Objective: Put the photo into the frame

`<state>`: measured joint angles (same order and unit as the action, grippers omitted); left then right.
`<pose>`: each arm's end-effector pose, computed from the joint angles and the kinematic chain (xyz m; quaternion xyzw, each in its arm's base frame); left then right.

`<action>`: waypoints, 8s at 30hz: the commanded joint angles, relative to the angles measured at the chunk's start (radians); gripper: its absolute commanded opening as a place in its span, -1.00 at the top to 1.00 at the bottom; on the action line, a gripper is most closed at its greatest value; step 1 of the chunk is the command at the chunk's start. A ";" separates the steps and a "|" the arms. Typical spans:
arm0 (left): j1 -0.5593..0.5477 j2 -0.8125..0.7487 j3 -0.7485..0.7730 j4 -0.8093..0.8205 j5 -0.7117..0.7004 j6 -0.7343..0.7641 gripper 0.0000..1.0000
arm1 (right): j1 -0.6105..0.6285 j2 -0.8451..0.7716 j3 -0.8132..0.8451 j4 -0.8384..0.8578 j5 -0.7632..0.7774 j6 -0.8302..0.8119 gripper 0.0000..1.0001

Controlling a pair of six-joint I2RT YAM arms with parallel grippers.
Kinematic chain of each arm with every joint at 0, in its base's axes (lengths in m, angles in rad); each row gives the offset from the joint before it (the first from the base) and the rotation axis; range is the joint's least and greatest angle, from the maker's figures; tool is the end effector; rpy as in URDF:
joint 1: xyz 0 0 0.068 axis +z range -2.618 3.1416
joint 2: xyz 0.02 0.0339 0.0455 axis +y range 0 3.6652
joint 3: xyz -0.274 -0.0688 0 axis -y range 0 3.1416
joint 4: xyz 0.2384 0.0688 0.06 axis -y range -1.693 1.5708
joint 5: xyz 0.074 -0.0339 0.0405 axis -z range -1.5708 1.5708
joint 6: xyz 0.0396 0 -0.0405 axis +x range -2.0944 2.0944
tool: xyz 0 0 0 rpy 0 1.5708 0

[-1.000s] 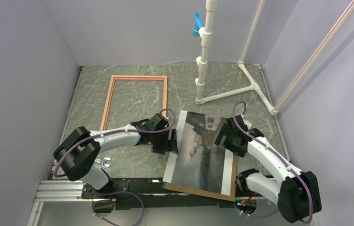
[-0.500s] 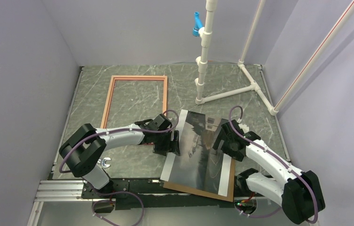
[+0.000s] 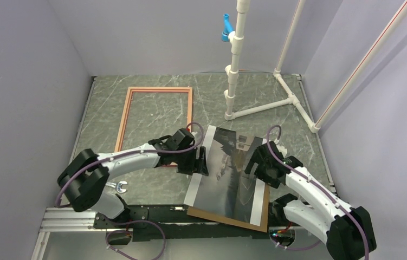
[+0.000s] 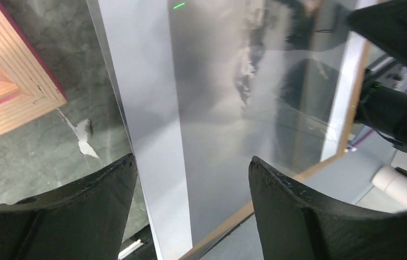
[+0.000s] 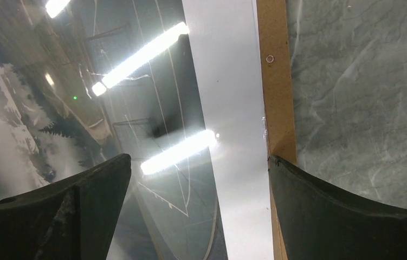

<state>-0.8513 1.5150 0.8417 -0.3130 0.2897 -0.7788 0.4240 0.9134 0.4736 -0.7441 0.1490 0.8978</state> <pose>0.1828 -0.2258 0.1920 0.0759 0.9454 -0.3023 0.0949 0.1269 0.0508 0.1784 0.2436 0.9479 0.0600 0.1962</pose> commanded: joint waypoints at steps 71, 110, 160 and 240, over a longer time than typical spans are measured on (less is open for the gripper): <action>0.357 -0.439 -0.285 -0.094 0.098 0.143 -0.63 | -0.003 0.097 -0.090 0.457 -0.570 0.019 -0.80; 0.462 0.032 0.116 -0.069 -0.024 0.359 -0.73 | 0.037 0.138 -0.087 0.490 -0.507 0.009 -0.80; 0.296 0.024 0.240 -0.202 -0.111 0.326 -0.77 | 0.037 0.154 -0.125 0.525 -0.522 0.004 -0.82; 0.455 -0.218 -0.315 0.145 0.321 0.240 -0.53 | 0.038 0.110 -0.097 0.327 -0.397 -0.052 -0.86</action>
<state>-0.3721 1.3300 0.5560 -0.0711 0.5598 -0.5037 0.4580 0.9852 0.4263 -0.4736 -0.2195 0.8333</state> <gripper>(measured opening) 0.762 0.932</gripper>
